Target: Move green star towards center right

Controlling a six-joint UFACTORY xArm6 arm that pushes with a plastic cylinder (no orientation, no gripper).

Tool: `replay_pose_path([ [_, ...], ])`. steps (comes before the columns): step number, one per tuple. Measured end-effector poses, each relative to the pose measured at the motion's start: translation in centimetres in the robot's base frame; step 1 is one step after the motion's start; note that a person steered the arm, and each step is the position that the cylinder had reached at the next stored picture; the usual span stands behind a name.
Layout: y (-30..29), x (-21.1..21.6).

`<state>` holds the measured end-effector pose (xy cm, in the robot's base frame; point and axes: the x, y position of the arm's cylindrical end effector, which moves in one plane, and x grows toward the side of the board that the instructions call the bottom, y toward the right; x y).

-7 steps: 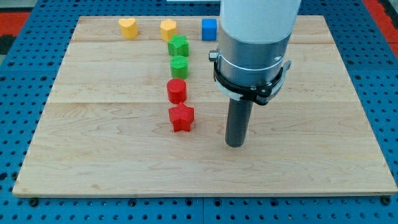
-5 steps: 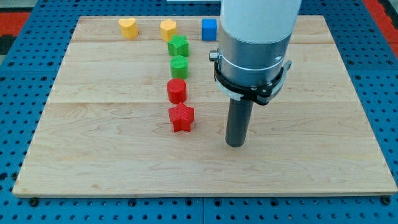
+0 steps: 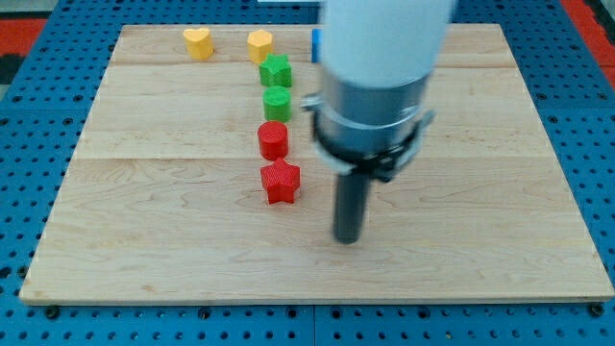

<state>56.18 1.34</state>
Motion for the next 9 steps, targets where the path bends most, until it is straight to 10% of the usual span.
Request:
replay_pose_path([
  [5, -9.0, -1.1],
  [9, -16.6, -18.6],
])
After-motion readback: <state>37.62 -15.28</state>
